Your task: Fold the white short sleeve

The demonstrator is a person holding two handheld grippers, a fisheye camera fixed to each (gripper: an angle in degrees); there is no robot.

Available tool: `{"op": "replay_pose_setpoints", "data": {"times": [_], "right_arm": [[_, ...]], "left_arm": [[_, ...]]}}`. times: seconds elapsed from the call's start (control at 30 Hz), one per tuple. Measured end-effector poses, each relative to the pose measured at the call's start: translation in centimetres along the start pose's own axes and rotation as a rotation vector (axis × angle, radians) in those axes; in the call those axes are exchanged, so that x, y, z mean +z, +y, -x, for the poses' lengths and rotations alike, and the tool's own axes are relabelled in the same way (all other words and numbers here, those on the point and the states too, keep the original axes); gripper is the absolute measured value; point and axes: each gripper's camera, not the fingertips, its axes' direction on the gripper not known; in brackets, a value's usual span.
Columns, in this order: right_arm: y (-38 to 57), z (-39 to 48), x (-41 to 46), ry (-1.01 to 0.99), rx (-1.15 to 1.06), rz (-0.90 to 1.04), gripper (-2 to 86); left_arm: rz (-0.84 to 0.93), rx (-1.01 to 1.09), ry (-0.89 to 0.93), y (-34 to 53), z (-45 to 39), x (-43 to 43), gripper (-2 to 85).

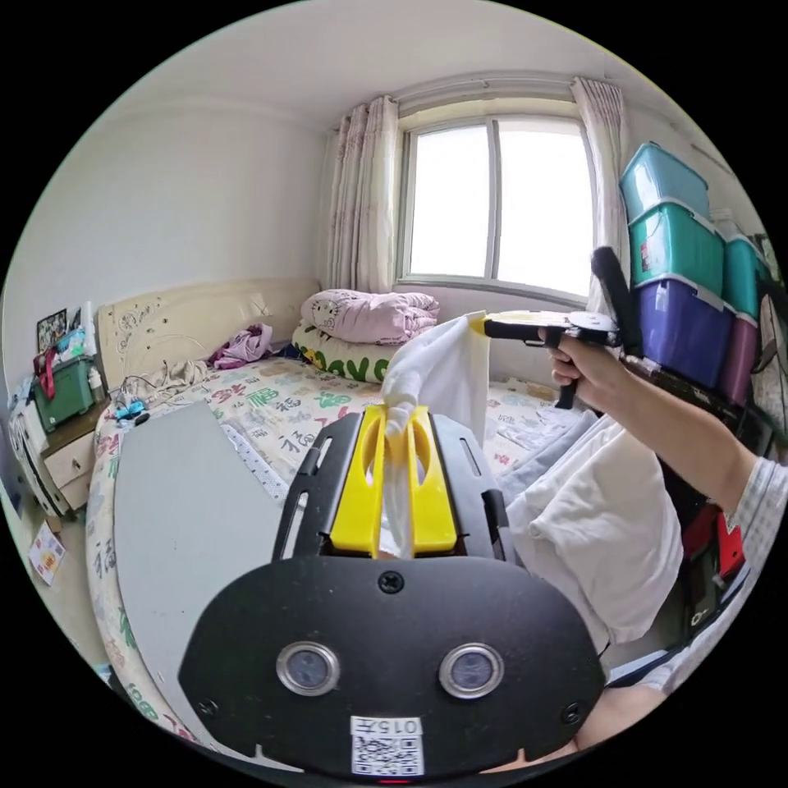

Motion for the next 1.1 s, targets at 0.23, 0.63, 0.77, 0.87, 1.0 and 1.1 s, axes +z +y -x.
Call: {"op": "replay_pose_setpoints", "data": {"times": [0.23, 0.63, 0.77, 0.87, 1.0, 1.1], "right_arm": [[0.0, -1.5, -1.9, 0.049, 0.073, 0.019, -0.4], [0.3, -3.4, 2.7, 0.048, 0.112, 0.09, 2.3], [-1.6, -3.2, 8.3, -0.021, 0.316, 0.035, 9.4], [0.2, -3.0, 7.8, -0.073, 0.42, -0.046, 7.6], [3.6, 0.4, 3.8, -0.155, 0.253, -0.106, 6.6], [6.5, 2.6, -2.5, -0.342, 0.136, -0.112, 6.8]], "left_arm": [[0.027, 0.065, -0.05, -0.9, -4.8, 0.9, 3.9], [0.076, 0.109, -0.137, 0.5, -3.0, 6.3, 5.6], [0.034, -0.128, -0.288, 1.7, 3.1, 7.8, 12.1], [0.011, -0.142, -0.225, 5.2, 5.3, 4.1, 13.4], [0.018, -0.099, -0.198, 12.6, 5.6, -3.9, 12.2], [0.075, -0.167, -0.124, 16.9, 4.4, -9.2, 11.9]]}}
